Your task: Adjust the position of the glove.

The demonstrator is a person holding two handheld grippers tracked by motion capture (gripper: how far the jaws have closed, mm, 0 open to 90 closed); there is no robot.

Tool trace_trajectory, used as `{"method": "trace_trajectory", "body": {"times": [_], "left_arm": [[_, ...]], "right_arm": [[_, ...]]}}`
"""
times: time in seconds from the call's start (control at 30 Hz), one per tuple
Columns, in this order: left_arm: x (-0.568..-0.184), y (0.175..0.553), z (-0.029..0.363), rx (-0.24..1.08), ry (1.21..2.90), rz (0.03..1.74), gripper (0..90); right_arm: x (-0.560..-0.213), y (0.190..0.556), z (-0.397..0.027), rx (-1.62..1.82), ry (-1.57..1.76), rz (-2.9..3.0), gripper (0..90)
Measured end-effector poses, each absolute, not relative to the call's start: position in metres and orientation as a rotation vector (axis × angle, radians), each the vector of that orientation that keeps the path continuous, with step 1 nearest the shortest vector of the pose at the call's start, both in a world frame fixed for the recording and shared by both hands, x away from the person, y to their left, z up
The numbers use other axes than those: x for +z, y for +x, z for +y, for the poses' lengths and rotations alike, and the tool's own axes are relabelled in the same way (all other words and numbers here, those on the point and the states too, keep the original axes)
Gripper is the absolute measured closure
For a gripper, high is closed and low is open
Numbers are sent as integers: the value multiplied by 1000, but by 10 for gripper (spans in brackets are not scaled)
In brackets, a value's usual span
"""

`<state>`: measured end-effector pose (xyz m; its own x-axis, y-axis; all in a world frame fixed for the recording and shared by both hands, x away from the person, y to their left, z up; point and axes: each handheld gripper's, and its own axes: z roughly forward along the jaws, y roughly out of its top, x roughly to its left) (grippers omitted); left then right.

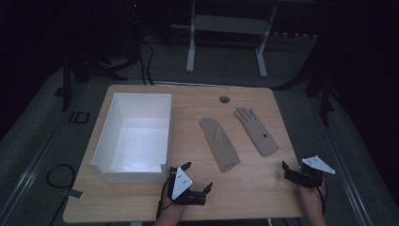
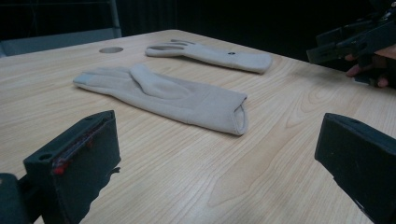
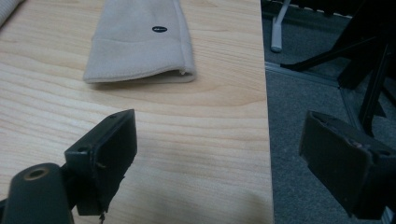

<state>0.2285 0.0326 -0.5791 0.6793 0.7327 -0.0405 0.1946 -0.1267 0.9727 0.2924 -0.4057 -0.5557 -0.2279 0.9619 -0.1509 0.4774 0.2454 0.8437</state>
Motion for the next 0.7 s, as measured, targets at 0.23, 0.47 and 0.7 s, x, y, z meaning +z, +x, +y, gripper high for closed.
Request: {"method": "trace_trajectory", "body": {"times": [0.23,0.47,0.7], "left_arm": [[-579,229,31,550,1674,756,4],[-579,228,31,554,1679,747,3],[-579,228,31,551,1679,744,3]], "right_arm": [[-555,291,-405,881,1332,1841,110],[-539,279,-403,858,1305,1741,111],[-520,281,-402,916,1335,1841,145]]}}
